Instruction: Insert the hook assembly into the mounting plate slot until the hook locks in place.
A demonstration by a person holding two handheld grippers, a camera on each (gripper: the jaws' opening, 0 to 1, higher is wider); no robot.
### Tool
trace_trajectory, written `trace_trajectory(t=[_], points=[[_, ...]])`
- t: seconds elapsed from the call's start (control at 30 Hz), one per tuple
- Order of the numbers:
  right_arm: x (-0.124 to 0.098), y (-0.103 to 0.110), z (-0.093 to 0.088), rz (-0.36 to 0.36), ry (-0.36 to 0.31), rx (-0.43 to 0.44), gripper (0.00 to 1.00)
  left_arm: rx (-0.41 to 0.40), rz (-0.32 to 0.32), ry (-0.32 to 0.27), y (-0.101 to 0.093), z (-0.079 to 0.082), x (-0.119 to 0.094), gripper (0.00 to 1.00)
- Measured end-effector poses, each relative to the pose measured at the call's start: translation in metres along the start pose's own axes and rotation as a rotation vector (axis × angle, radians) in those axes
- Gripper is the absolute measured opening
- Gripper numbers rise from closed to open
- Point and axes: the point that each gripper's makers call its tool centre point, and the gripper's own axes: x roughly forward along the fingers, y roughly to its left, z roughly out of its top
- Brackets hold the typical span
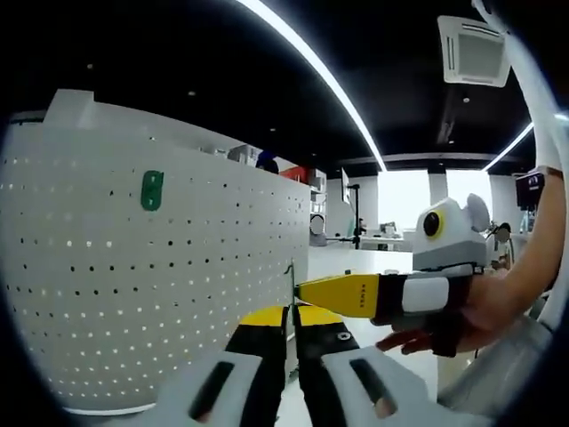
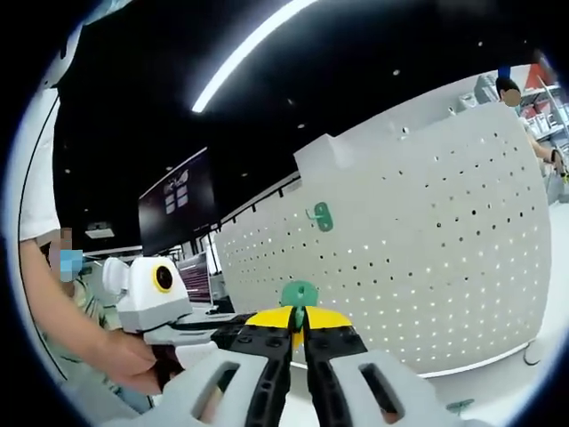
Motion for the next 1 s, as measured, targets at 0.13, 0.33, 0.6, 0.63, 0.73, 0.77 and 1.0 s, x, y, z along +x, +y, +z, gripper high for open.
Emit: trace_trajectory(t=[0.13,0.33,0.6,0.63,0.73,0.77,1.0], points=[[0.000,0.001,0.000,-0.007,0.003,0.007,0.01,-0.002,0.001,0.002,0.000,0.000,-0.001,0.02],[0.000,0.001,-0.001,-0.005,0.016,0.002,0.00,-0.021,-0.001,0.010,0.000,-0.002,-0.001,0.03],[-0.001,0.001,-0.001,-0.003,0.026,0.012,0.00,-0.066,0.000,0.040,0.001,-0.009,0.000,0.21],[-0.001,0.000,-0.001,-0.005,0.026,0.010,0.00,-0.072,-0.003,0.044,0.001,-0.011,0.000,0.25],[-0.001,0.000,-0.001,-0.004,0.027,0.013,0.00,-0.083,-0.004,0.065,0.000,-0.016,0.000,0.36],[-0.001,0.000,-0.001,-0.004,0.027,0.013,0.00,-0.083,-0.003,0.067,0.000,-0.017,0.000,0.42],[-0.001,0.000,-0.002,0.000,0.028,0.038,0.00,-0.091,0.004,0.098,-0.002,-0.027,0.001,0.71]])
